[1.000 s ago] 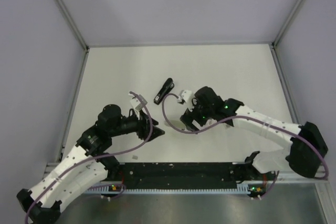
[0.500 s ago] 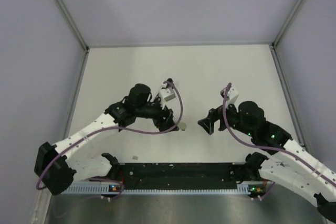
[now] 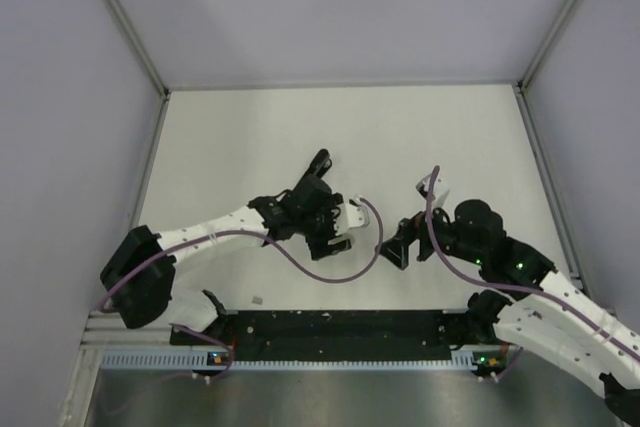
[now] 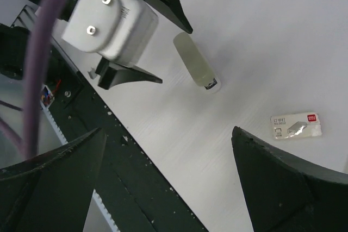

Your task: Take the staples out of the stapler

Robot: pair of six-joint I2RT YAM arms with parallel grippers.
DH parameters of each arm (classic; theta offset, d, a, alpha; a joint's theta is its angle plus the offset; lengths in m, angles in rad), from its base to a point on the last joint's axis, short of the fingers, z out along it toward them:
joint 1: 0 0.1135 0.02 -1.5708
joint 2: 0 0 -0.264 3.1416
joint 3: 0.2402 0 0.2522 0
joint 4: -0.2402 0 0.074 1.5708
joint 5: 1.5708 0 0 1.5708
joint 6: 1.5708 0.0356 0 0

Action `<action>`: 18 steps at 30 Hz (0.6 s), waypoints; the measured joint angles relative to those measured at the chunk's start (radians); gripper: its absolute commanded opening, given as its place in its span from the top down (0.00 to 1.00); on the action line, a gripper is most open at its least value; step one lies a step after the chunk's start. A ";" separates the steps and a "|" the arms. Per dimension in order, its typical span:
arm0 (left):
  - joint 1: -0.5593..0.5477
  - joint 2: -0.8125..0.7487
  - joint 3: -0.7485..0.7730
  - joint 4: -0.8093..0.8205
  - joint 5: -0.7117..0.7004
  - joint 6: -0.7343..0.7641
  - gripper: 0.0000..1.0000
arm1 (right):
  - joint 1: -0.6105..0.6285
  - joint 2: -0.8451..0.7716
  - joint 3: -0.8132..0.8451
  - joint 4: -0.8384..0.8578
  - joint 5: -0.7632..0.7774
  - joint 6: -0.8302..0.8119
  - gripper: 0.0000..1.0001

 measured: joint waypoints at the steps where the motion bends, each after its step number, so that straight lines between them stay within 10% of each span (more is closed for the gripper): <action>1: 0.000 0.010 -0.006 0.005 -0.013 0.012 0.18 | 0.000 -0.006 0.000 0.000 -0.007 0.000 0.01; 18: 0.000 0.207 0.056 0.028 -0.037 0.122 0.18 | 0.000 -0.040 -0.035 -0.016 -0.069 0.014 0.01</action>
